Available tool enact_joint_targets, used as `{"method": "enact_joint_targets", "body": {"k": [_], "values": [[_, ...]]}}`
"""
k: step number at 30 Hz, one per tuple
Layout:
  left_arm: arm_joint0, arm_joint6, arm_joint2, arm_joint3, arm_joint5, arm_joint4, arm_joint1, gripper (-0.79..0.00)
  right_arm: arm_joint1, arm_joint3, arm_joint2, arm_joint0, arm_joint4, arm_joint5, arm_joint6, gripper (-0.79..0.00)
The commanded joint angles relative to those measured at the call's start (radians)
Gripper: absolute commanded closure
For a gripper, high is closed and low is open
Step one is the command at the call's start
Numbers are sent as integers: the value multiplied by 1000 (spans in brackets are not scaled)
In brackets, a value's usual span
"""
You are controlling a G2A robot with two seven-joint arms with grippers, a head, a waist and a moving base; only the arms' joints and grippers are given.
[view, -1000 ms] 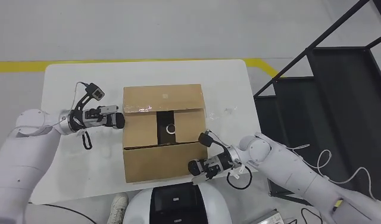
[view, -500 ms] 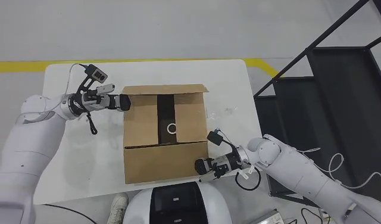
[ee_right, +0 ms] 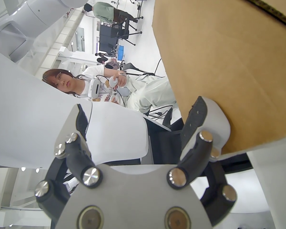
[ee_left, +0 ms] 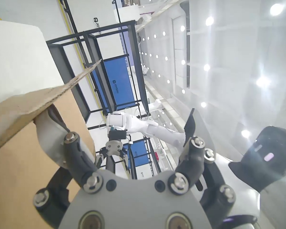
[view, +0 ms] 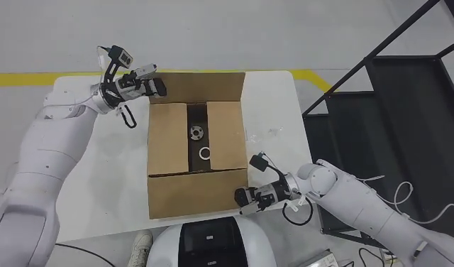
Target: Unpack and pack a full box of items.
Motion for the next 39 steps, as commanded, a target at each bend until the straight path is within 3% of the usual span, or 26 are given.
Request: {"method": "enact_joint_targets", "body": {"k": [1, 11, 27, 34, 39], "values": [[-26, 27, 18, 43, -20, 22, -15, -785, 2, 1, -1, -1, 2, -4, -4, -785], [-133, 233, 119, 256, -89, 291, -81, -785, 16, 2, 1, -6, 2, -23, -23, -785], [-181, 228, 197, 389, -50, 511, -136, -785, 22, 8, -17, 7, -6, -18, -18, -785], [-191, 324, 122, 422, -128, 402, -135, -785, 9, 13, -29, 24, -14, -2, -2, -785], [-190, 209, 28, 429, -208, 244, -105, -785, 11, -47, -13, 37, 42, 9, 9, -785]]}}
